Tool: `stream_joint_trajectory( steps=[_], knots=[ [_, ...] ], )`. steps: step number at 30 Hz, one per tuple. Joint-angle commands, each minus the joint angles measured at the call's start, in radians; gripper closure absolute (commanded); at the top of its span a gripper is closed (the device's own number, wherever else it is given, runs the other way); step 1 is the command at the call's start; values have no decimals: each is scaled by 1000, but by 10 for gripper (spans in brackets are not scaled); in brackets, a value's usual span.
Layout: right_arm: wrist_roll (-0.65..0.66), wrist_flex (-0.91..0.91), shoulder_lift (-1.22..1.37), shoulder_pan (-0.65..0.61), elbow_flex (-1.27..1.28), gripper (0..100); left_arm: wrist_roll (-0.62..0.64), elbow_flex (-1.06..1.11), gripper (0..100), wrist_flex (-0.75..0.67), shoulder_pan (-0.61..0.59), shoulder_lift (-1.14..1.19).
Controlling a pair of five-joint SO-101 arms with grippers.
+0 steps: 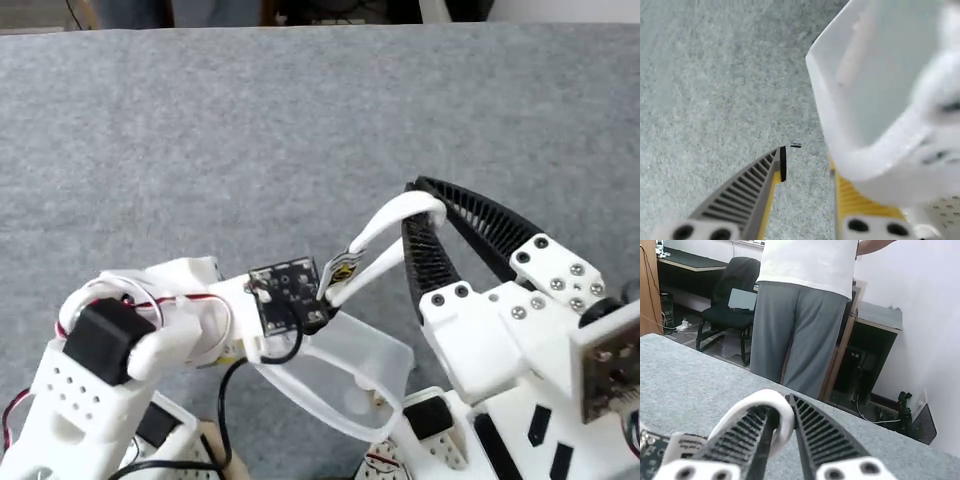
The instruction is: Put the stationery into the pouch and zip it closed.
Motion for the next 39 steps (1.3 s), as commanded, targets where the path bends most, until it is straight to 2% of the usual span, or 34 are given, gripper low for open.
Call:
stream_joint_trajectory(
  steps=[1,5,9,11,23,29,33,39],
  knots=[
    [2,-20,1,11,4,986,12,-4,830,8,64,-9],
    [2,-17,-1,11,4,986,12,-4,846,8,124,-9],
    [2,-17,-21,8,7,986,8,-4,980,8,177,-3],
    [2,-17,-22,8,7,986,11,-4,946,6,185,-5],
    [0,-17,-24,6,7,986,12,-27,955,3,189,-9],
    [0,15,-21,-3,8,986,190,-156,756,6,180,-9],
    [0,17,-21,-9,8,986,198,-208,794,8,213,-9],
    [0,17,-19,-9,8,986,203,-216,827,8,352,-11]
  ],
)
